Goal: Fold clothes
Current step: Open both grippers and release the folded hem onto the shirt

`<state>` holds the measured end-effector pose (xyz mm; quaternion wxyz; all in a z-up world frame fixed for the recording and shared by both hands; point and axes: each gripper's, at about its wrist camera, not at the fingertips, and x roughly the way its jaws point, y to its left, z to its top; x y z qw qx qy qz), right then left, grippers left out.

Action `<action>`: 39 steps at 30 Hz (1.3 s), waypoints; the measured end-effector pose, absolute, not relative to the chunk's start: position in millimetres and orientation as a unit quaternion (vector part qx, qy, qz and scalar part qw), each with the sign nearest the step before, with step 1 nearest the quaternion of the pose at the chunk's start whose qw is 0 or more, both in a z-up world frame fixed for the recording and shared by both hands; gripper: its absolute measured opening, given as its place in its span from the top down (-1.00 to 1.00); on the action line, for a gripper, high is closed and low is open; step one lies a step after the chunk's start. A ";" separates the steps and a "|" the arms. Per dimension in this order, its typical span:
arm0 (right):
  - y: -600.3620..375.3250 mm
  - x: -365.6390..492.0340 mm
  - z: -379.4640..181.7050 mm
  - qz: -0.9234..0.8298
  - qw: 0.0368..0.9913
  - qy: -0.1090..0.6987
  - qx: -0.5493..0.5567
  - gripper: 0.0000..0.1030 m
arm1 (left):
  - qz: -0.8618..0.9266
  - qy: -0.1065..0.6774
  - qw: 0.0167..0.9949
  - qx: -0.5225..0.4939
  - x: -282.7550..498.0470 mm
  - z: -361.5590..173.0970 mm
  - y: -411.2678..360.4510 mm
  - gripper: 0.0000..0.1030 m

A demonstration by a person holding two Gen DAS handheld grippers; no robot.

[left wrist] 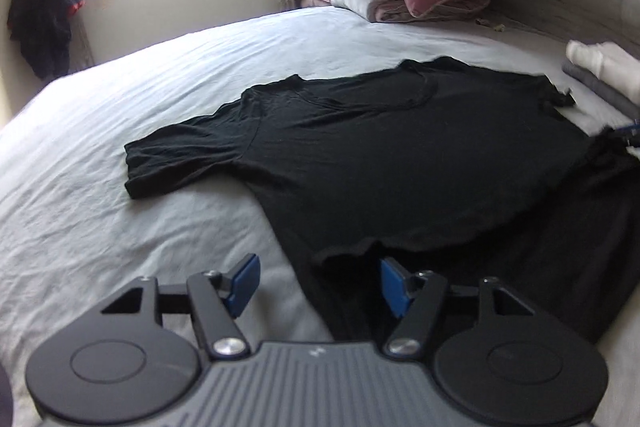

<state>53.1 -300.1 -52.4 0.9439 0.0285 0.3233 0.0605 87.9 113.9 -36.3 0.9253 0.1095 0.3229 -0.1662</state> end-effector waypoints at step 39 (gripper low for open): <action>-283.4 43.0 -47.5 0.021 0.975 0.223 -0.001 0.93 | -0.154 0.263 0.949 -0.084 70.9 -38.0 144.6 0.97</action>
